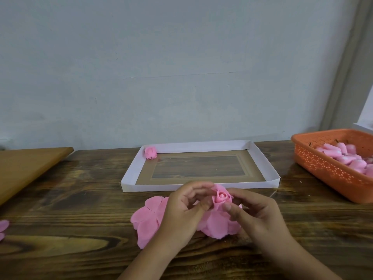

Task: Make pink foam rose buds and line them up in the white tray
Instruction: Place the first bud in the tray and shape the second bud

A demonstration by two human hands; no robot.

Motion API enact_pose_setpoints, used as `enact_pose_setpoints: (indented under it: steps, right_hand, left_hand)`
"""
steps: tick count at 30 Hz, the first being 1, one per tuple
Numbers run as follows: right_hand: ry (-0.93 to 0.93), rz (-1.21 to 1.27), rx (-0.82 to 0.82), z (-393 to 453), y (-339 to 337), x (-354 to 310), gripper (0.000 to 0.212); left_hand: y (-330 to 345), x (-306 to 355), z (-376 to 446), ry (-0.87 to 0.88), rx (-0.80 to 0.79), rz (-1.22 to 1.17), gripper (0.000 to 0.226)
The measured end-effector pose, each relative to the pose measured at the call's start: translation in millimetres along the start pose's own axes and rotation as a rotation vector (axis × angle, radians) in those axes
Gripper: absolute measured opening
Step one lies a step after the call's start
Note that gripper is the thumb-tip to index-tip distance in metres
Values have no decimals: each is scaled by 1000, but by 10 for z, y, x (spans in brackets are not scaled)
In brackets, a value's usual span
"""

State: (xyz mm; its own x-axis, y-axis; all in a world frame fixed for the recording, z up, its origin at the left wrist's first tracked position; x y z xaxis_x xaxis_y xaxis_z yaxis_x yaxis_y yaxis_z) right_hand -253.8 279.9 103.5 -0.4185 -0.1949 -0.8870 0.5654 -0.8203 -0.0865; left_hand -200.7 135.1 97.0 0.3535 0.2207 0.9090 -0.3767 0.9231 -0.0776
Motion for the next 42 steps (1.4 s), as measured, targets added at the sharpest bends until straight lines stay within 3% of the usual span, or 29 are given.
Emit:
enact_pose_setpoints:
  steps: [10,18,27,31,38,42]
  right_hand:
    - [12,50,-85,29,59,32,30]
    - [38,147,-98,39,57,119,30]
    - [24,143,-135,47,69,137,32]
    - [22,150,-183,29,115,114,31]
    - [36,128,-178,26,111,134,30]
    - [45,108,-180,30,104,134,31]
  left_hand:
    - [-20,73,-9,74,-18,29,20]
    - [-22,47,-8,34,-25,61,27]
    - [59,153,0,99,-152,213,26]
    - [77,129,6,51,-236,234,24]
    - [8,95,9,21,-186,202,11]
    - [42,138,5,48,-199,225,16]
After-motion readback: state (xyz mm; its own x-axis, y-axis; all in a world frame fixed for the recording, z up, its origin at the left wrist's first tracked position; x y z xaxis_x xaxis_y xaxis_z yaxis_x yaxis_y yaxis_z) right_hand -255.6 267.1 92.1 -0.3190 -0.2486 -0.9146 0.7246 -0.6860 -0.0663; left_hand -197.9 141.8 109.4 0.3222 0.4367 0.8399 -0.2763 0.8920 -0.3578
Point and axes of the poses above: each hand's wrist, its own z-axis towards the middle knuckle, its own y-axis out of the palm, x = y × z, the point moved 10 cm from there along z, towards the middle knuckle, and after that the axes turned 1 degree about y, right-handed, at the moved point
